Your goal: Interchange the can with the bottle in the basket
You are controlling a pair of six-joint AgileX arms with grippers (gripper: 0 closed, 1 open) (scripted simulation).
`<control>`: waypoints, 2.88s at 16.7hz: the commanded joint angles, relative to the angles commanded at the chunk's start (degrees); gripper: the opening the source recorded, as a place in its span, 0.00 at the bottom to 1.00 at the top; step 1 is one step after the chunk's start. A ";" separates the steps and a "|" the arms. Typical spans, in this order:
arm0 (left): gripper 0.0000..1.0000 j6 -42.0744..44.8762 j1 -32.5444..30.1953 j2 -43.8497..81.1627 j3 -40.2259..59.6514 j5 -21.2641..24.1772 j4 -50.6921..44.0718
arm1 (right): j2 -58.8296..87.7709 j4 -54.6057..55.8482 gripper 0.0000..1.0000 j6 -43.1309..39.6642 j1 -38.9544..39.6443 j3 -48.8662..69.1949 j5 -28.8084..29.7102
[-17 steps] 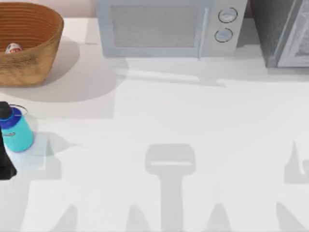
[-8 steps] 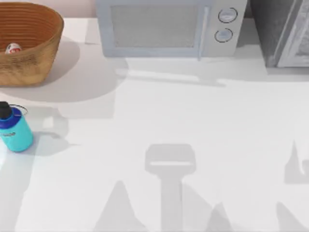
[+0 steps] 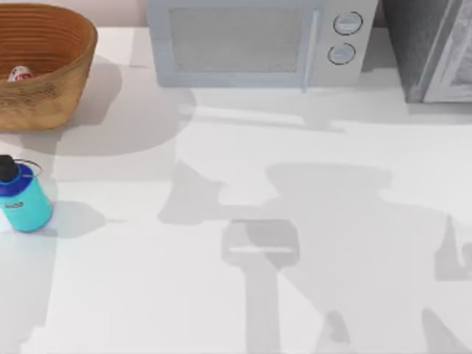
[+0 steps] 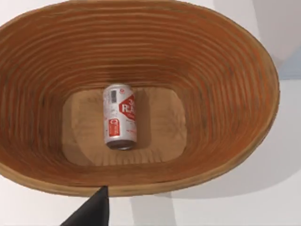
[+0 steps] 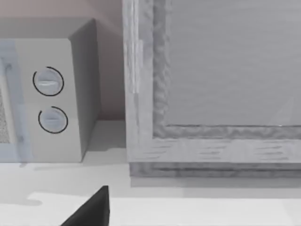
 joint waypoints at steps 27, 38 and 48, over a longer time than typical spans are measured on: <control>1.00 3.27 4.85 72.14 76.10 6.84 -37.38 | 0.00 0.00 1.00 0.00 0.00 0.00 0.00; 1.00 2.14 3.72 83.19 88.91 6.85 -38.79 | 0.00 0.00 1.00 0.00 0.00 0.00 0.00; 0.40 2.14 3.72 83.19 88.91 6.85 -38.79 | 0.00 0.00 1.00 0.00 0.00 0.00 0.00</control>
